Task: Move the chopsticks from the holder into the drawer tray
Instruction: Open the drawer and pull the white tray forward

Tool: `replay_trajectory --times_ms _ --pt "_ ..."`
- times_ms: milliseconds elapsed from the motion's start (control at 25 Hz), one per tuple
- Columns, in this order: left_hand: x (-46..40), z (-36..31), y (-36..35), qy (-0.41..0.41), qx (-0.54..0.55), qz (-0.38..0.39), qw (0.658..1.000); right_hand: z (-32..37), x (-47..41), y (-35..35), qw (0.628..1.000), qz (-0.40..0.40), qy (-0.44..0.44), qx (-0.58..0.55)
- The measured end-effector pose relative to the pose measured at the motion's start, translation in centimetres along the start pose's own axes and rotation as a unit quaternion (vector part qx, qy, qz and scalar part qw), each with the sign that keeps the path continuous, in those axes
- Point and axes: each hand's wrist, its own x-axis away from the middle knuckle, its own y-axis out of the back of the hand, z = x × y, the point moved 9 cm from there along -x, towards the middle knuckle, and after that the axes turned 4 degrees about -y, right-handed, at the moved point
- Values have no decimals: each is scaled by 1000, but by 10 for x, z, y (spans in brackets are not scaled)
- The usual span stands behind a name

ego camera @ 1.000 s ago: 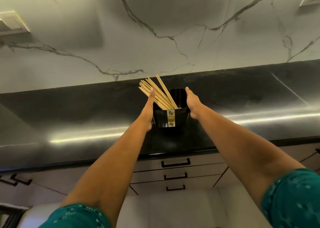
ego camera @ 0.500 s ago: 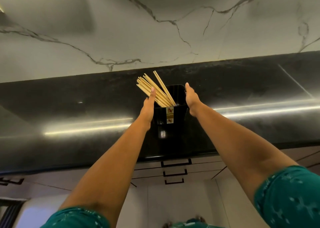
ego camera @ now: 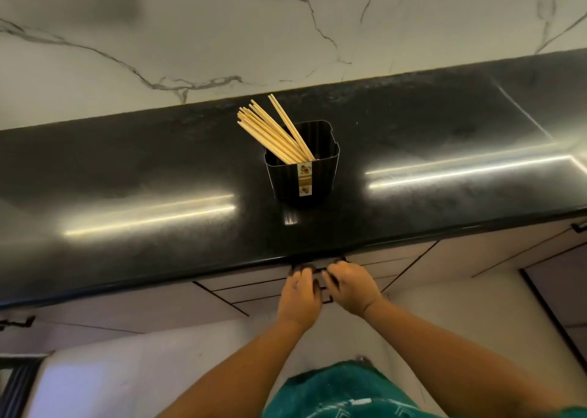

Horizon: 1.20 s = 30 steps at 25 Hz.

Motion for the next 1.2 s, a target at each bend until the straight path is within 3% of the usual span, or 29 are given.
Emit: replay_trajectory --times_ms 120,200,400,560,1200 --pt "-14 46 -23 18 -174 191 966 -43 -4 -47 970 189 -120 97" --pt "-16 58 -33 9 -212 242 947 -49 -8 -59 953 239 -127 134" --pt "-22 58 -38 49 -255 247 933 -49 -12 -70 945 245 -173 130" --pt "13 36 -45 30 -298 229 926 -45 20 -73 946 241 -169 134" --pt "319 15 -156 124 -230 294 919 -17 336 -128 947 280 -90 130"
